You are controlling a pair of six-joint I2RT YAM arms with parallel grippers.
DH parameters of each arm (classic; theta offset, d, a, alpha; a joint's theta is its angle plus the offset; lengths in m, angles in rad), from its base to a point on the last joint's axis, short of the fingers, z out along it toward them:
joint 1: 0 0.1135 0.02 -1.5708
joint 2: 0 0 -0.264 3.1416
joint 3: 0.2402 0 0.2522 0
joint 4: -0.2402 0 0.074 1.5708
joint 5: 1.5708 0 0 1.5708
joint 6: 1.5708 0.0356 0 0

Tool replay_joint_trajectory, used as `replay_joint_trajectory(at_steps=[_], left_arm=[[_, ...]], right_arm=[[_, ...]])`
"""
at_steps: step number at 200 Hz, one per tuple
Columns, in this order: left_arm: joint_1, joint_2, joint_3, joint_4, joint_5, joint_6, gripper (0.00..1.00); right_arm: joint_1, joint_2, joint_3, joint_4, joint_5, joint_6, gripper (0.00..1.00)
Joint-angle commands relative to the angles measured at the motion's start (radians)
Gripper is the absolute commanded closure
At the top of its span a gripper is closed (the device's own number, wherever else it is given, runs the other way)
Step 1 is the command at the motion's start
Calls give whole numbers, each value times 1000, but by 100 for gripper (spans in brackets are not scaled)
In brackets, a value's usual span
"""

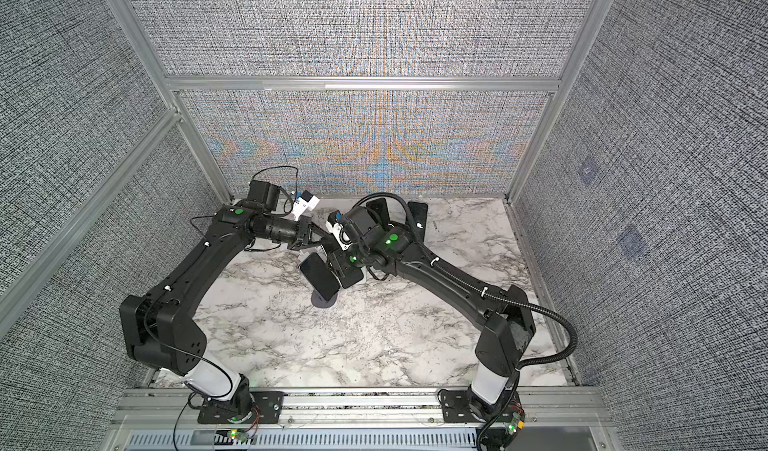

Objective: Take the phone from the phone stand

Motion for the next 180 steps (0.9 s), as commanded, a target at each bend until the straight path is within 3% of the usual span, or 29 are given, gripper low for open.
replay_joint_trajectory(at_steps=[1,22,57,95,120,142,180], left_arm=[[0,4,12,2,32,13,87],[0,4,7,3,28,14,69],[3,-1,29,-13,-10,46,52],[89,-27,67,-47,-85,93,50],[156,-42,80,-82,-237,144,50],[162,-65,50,-74,-387,192,50],[162,-134,-81,74,-474,223,49]], right_arm=[[1,-2,-6,57,35,26,66],[-2,0,-4,62,36,37,70],[-11,-15,-17,59,54,75,79],[-16,-45,-24,-46,100,180,80],[-1,-74,-82,-129,136,345,84],[45,-73,-114,-223,191,470,86],[114,-33,-175,-260,230,648,87]])
